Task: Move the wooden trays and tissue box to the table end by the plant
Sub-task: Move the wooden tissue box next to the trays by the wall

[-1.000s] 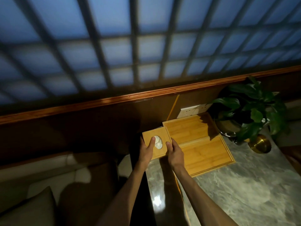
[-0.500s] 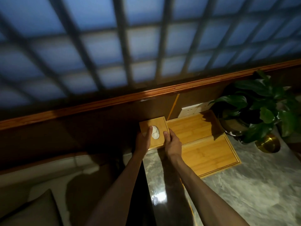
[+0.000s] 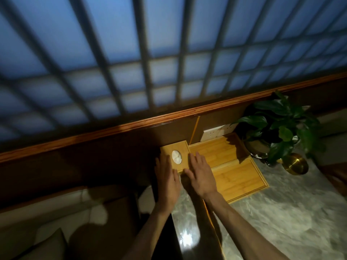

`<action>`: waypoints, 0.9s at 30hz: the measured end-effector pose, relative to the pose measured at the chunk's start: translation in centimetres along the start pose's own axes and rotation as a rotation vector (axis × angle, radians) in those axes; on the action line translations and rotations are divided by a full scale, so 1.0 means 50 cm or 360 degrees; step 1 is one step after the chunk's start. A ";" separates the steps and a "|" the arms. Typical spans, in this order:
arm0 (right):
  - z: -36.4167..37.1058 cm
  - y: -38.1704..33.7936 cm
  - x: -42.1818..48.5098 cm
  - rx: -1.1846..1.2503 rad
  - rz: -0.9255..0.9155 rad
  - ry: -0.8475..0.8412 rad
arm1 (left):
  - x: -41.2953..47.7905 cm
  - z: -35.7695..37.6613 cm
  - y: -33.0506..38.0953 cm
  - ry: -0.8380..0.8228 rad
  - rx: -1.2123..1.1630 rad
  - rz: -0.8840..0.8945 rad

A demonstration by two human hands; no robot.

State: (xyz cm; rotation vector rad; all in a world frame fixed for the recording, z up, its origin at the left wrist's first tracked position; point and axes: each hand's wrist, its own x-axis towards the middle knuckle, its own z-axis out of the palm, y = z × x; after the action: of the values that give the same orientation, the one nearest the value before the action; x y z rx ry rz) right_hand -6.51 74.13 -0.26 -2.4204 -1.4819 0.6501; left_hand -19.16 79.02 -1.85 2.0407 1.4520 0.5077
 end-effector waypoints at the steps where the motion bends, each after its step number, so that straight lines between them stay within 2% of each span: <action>1: 0.014 0.003 -0.020 -0.0180 -0.0079 -0.0036 | -0.024 0.009 -0.008 -0.0087 0.0166 0.0088; 3: 0.034 0.006 -0.046 -0.0416 -0.0127 -0.0181 | -0.051 0.017 -0.026 -0.0358 0.0364 0.0025; 5: 0.044 0.005 -0.053 -0.0557 -0.0122 -0.0285 | -0.058 0.017 -0.040 -0.0487 0.0561 0.0006; 9: 0.042 -0.005 -0.054 -0.0578 -0.0061 -0.0303 | -0.058 0.008 -0.044 -0.0538 0.0780 0.0067; 22: 0.025 -0.022 -0.056 -0.0557 -0.0017 -0.0393 | -0.046 0.002 -0.044 -0.0647 0.0777 0.0047; 27: -0.017 -0.043 -0.050 -0.0530 0.0024 -0.0491 | -0.034 -0.042 -0.034 -0.0728 0.0896 0.0123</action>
State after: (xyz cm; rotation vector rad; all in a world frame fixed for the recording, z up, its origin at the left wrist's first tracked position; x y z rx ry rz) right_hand -8.77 72.95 1.99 -2.6715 -1.8201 0.8747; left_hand -22.25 78.32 -1.30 2.4296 1.3240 -0.3749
